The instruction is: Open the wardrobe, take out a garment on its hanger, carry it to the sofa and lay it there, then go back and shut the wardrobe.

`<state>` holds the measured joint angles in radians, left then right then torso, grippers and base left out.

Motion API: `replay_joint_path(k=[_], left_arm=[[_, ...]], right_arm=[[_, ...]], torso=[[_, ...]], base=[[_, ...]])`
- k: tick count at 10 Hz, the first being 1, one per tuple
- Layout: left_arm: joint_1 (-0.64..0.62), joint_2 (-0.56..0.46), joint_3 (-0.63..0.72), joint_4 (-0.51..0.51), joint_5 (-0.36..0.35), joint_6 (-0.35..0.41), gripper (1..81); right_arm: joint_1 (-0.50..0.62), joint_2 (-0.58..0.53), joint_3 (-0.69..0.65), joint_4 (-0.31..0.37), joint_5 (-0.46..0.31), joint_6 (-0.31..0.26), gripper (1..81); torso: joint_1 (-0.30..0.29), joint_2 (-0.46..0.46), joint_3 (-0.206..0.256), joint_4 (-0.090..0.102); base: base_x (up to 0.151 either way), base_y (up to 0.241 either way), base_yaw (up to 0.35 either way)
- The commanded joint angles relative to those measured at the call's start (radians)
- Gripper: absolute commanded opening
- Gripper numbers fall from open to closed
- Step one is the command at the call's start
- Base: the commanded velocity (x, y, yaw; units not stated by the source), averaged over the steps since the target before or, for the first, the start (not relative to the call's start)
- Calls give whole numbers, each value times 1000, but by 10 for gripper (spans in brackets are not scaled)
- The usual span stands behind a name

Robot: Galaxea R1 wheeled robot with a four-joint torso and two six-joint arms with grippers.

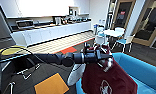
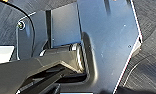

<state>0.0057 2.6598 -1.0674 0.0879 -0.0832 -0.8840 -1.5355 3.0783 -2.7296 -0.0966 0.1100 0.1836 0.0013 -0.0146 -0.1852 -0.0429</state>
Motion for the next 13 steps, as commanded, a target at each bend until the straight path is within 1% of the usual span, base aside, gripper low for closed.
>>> replay_joint_path(k=[1,3,4,13], left_arm=[[-178,3,21,41,-89,25,10],[-172,2,27,41,-92,25,10],[-166,-3,40,52,-92,27,10],[-161,-7,43,62,-90,25,10]], right_arm=[[28,3,5,6,-56,-1,811],[28,3,4,6,-56,-1,811],[28,3,5,6,-56,-1,811],[28,3,5,6,-55,-1,811]], torso=[[0,0,0,0],[0,0,0,0],[0,0,0,0],[0,0,0,0]], base=[[0,0,-172],[0,0,-66],[77,0,0],[0,0,0]])
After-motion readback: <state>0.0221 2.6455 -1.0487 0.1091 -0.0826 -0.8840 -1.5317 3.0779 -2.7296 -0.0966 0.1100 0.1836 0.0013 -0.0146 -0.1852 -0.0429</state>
